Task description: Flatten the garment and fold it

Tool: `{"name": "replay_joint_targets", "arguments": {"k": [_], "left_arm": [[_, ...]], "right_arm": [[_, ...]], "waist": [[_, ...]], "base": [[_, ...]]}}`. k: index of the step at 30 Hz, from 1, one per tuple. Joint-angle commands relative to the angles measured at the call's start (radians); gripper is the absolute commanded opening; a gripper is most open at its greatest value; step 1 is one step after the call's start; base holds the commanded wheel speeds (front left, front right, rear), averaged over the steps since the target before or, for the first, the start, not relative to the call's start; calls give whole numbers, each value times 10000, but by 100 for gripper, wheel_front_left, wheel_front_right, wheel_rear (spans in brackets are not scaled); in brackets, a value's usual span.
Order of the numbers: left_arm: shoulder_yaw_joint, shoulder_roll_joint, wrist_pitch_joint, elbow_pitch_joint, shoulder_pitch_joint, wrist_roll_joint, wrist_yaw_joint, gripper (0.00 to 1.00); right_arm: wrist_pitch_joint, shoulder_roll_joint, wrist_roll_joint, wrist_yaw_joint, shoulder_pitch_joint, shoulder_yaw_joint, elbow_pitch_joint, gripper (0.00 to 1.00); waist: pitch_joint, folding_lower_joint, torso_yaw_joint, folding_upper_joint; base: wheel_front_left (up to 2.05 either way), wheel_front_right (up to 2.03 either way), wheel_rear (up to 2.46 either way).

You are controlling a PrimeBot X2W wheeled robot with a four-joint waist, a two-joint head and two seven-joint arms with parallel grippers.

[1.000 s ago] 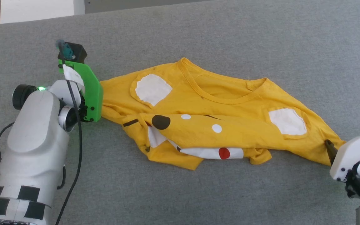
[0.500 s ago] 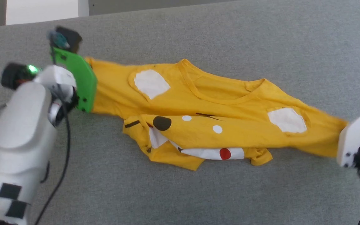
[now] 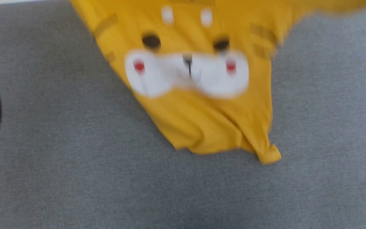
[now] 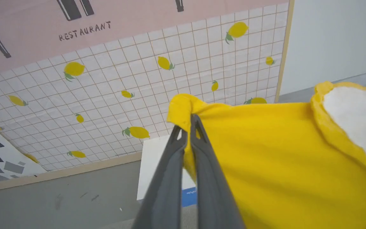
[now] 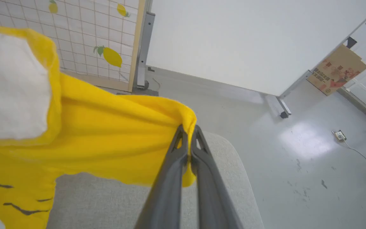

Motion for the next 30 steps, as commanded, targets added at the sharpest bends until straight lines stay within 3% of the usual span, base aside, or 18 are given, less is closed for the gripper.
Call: {"name": "replay_joint_targets", "arguments": {"k": [1,9,18,22,30], "left_arm": [[134,122,-269,-109,-467,235,234,0],[1020,388,-1986,-784,-2398,771,1489,0],[1475,516,-3962,-1216,-3503,1106,2046,0],[1372,384,-3997,-794,-2944,770,1720,0],[760,186,-3554,218,-90,107,836,0]], "right_arm": [[-229,-95,-76,-17,-686,100,218,0],[-2288,-521,-1012,-17,-4328,1006,1226,0],[-4539,-222,-2291,-17,-7126,521,2152,0],[-4872,-49,-2359,-17,-7121,373,2828,0],[-5207,68,-1035,-17,-4475,1431,3918,0]], "waist": [[545,-1,27,0],[1248,-1,207,0],[1577,-1,505,0],[1602,-1,638,0],[1369,-1,667,0]], "base": [[0,0,0],[0,0,0],[0,0,0],[0,0,0],[0,0,0]]}}
